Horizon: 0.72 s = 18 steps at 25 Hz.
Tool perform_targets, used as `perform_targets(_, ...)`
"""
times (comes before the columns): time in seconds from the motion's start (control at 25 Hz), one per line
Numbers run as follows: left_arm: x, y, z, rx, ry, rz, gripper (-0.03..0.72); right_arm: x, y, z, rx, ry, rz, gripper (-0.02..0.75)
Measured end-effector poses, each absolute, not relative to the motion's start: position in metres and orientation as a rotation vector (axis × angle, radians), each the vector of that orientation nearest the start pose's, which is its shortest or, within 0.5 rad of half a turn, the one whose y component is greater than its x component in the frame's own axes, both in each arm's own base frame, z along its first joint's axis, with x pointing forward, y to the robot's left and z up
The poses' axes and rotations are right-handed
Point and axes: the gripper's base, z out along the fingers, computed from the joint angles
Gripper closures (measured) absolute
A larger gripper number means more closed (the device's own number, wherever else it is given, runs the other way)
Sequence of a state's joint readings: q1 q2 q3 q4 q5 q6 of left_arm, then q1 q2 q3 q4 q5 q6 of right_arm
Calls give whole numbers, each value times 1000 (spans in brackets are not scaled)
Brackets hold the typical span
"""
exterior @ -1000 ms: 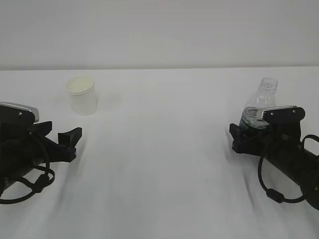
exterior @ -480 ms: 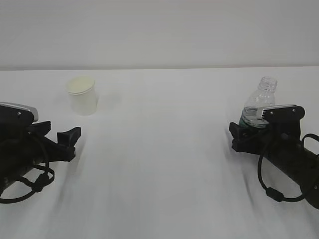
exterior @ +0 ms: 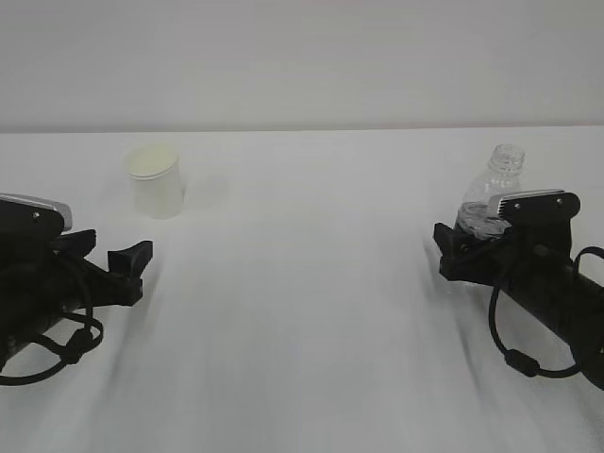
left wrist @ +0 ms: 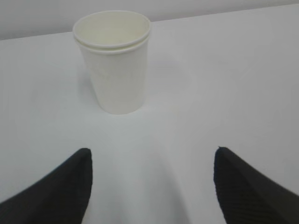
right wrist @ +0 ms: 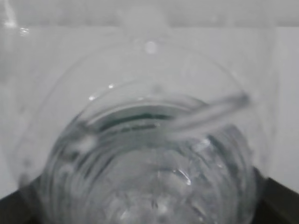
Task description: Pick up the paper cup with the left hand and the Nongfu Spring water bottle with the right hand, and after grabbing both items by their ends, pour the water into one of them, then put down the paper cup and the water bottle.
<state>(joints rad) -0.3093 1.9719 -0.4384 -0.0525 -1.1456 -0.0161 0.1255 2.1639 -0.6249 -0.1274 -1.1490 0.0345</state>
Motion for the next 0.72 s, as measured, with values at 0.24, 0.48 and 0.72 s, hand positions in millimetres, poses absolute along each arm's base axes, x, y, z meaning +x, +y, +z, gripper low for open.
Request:
perform_targets(0.24, 273, -83, 95, 221, 1863, -194, 102, 324, 51, 62, -214, 1866, 183, 176)
perform_targets(0.48, 273, -82, 95, 229, 1862, -180, 102, 324, 51, 62, -214, 1866, 183, 235)
perform_targets(0.72, 274, -81, 95, 230, 1861, -151, 102, 322, 53, 64, -231, 1865, 191, 237)
